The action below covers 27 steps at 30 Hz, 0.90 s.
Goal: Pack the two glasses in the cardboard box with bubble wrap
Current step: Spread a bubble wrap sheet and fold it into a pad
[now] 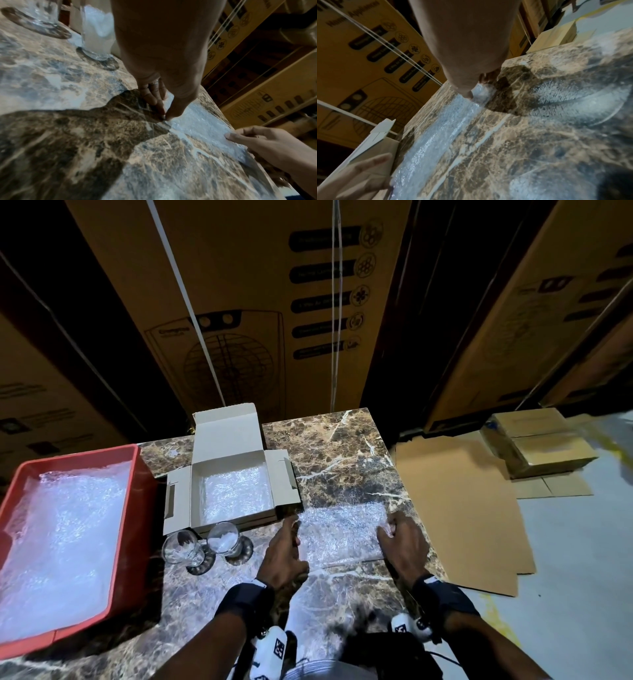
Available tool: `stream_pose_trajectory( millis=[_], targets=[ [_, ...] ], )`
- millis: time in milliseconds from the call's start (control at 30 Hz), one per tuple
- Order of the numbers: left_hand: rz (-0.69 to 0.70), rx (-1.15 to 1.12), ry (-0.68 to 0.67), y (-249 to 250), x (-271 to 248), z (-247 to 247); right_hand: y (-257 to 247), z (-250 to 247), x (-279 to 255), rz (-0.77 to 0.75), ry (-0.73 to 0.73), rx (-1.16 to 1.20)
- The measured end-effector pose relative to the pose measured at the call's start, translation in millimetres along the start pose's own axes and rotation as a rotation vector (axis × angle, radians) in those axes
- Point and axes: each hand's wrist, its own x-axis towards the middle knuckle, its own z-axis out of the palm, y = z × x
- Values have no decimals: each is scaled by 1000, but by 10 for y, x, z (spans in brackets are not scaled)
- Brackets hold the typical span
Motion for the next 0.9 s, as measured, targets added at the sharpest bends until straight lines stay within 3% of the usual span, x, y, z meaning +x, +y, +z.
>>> stream_pose_trajectory(
  millis=[133, 267, 400, 567, 900],
  targets=[
    [74, 250, 29, 133, -102, 44, 52, 32, 32, -114, 11, -191],
    [220, 486, 109, 232, -48, 125, -76, 153, -24, -283, -83, -182],
    [368, 609, 31, 341, -13, 341, -224, 342, -239, -554, -201, -139],
    [222, 814, -177, 124, -45, 451, -94, 509, -358, -599, -297, -290],
    [72, 817, -170, -178, -37, 134, 304, 237, -148, -492, -354, -426]
  ],
)
